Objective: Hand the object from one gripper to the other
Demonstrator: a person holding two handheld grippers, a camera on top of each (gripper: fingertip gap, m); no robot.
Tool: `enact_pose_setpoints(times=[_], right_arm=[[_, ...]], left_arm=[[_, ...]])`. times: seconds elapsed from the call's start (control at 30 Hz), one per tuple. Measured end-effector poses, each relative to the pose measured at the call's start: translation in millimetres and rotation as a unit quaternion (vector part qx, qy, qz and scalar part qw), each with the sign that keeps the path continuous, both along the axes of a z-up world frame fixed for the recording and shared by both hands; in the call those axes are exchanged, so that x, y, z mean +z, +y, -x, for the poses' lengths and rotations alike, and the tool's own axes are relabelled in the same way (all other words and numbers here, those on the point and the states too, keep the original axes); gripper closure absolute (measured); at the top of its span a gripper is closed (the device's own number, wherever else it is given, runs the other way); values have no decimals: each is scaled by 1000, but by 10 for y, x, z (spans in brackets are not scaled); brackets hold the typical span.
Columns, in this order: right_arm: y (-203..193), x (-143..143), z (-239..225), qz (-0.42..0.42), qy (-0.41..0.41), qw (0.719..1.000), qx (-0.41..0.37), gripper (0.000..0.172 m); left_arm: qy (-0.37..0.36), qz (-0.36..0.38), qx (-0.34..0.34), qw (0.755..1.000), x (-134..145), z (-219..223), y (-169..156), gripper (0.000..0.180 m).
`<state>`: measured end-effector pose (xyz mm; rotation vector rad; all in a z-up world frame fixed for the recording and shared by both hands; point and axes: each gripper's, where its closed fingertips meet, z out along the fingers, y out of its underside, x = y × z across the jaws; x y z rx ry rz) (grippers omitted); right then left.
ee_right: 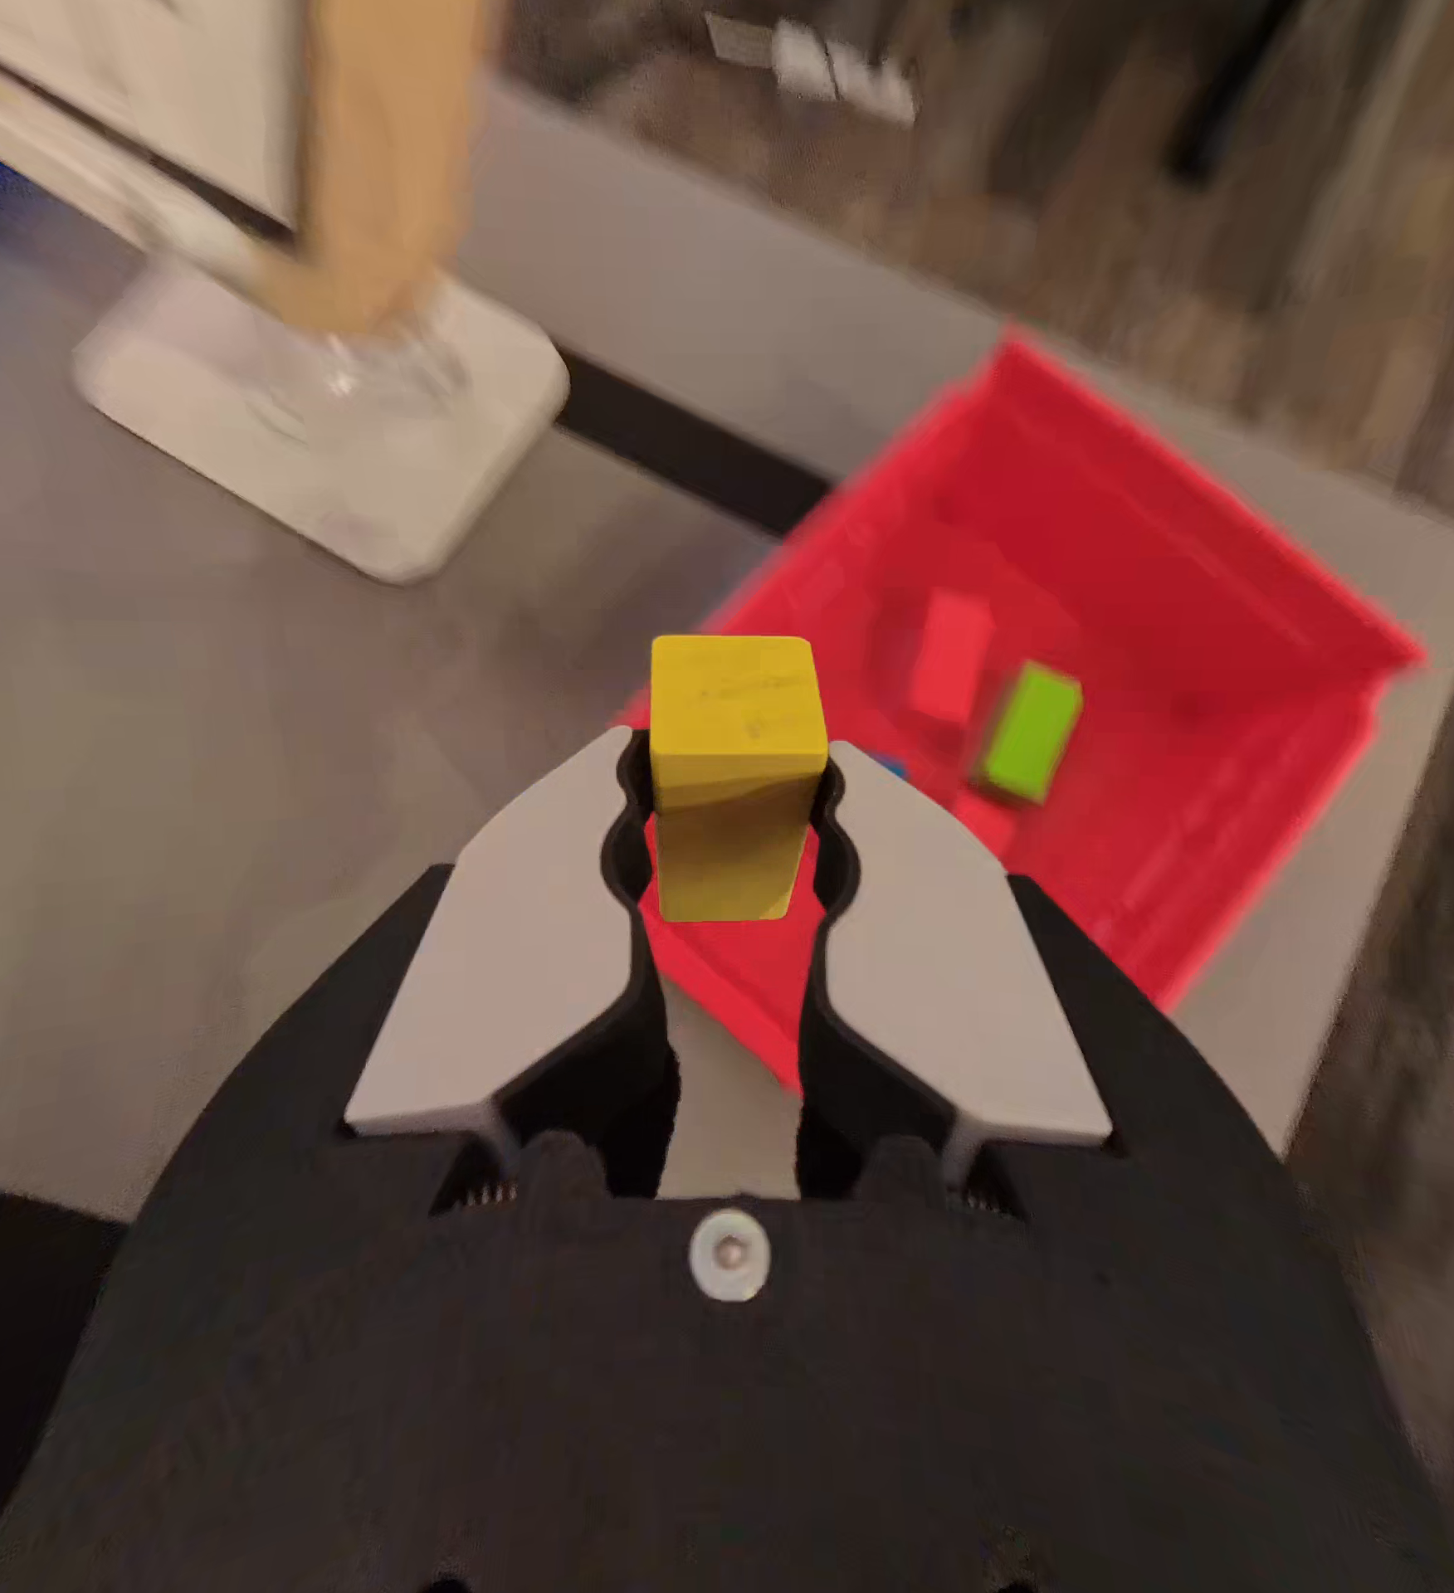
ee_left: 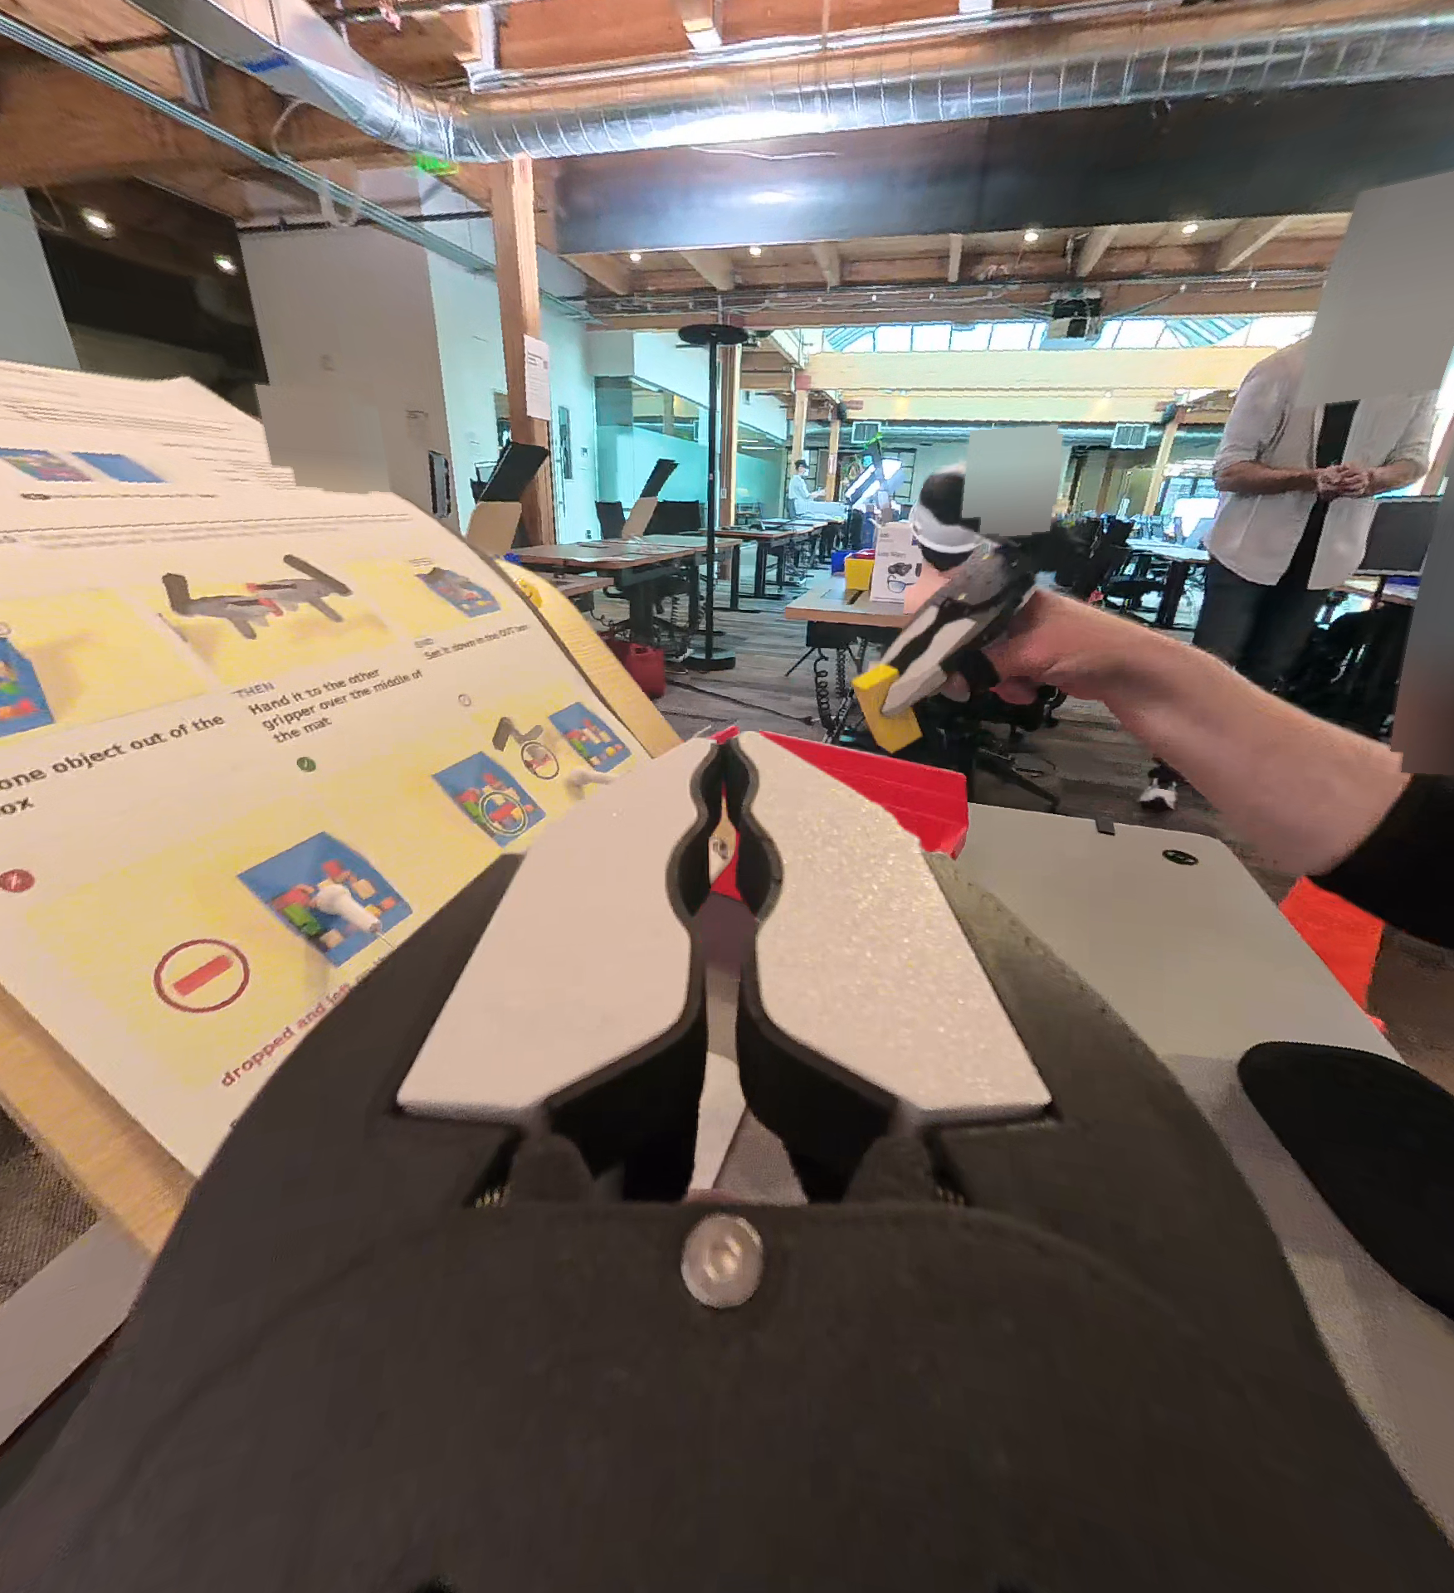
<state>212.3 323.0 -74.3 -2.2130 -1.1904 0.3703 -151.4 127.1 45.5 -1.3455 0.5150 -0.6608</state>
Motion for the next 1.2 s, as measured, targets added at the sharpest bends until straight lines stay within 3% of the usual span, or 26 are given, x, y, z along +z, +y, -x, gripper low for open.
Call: enact_pose_setpoints(times=[0.17, 0.5, 0.8, 1.17, 1.2], right_arm=[[123, -767, -590, 95, -173, 980, -31, 138], [159, -1515, -846, 199, -314, 928, -14, 138], [174, -1777, -921, 234, -349, 907, -18, 138], [208, -1839, -906, 231, -361, 903, -18, 138], [227, -1831, -917, 226, -362, 904, -23, 130]], left_arm=[[26, 4, 2, 1000, -81, -43, 9, 180], [33, -1, -3, 999, -70, -68, -32, 180], [35, -1, 6, 999, -63, 13, -38, 180], [51, 12, 18, 998, -132, 47, 4, 180], [57, 17, 24, 998, -147, 74, 14, 180]])
